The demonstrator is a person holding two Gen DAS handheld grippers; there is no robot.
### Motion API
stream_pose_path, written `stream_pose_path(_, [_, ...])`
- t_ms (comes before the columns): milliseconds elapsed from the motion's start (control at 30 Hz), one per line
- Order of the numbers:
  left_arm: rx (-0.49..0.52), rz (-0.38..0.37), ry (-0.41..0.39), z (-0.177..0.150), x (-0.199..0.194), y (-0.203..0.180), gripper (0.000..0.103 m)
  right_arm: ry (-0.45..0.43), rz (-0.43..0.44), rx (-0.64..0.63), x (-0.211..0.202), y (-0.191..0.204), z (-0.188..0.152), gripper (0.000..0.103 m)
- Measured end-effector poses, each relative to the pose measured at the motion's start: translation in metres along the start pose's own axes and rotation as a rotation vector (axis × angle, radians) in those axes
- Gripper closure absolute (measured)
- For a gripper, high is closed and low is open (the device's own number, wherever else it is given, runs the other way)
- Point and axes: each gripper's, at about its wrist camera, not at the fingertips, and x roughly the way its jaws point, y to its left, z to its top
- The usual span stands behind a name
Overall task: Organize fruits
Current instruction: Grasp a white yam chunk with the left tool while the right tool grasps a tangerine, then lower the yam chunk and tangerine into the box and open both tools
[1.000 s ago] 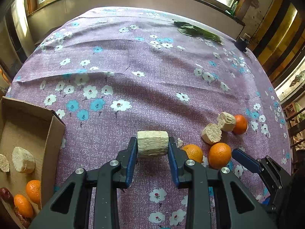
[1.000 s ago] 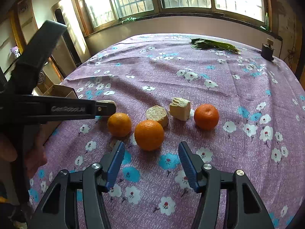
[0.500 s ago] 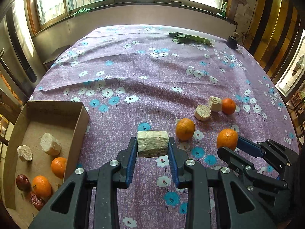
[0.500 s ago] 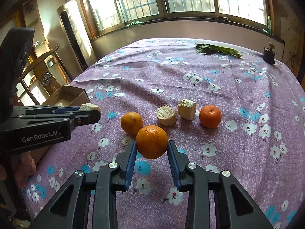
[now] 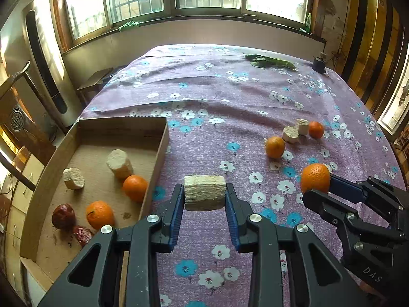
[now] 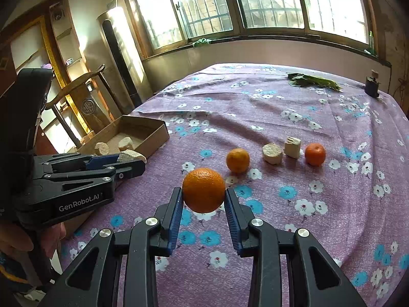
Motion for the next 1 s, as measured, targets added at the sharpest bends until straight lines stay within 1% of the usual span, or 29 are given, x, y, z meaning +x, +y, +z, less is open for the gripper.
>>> stream_pose_path(200, [-0.032, 0.023, -0.014, -0.008, -0.012, 0.028, 0.073, 0.009, 0.035, -0.042, 0.009, 0.032, 0.004, 0.067])
stream_pose_path(500, [-0.110, 0.053, -0.018, -0.022, -0.024, 0.080, 0.073, 0.031, 0.099, -0.104, 0.027, 0.078, 0.007, 0.067])
stream_pose_path(633, [-0.164, 0.067, -0.025, -0.028, -0.035, 0.114, 0.073, 0.041, 0.139, -0.129, 0.034, 0.099, 0.009, 0.067])
stream_pose_path(700, [-0.195, 0.091, -0.028, -0.032, -0.040, 0.134, 0.073, 0.049, 0.162, -0.147, 0.038, 0.111, 0.008, 0.067])
stream_pose_path(867, [-0.268, 0.146, 0.000, -0.051, -0.041, 0.180, 0.073, 0.083, 0.211, -0.205, 0.052, 0.145, 0.005, 0.067])
stream_pose_path(1000, [-0.280, 0.159, 0.042, -0.069, -0.033, 0.194, 0.073, 0.108, 0.248, -0.253, 0.065, 0.170, 0.004, 0.067])
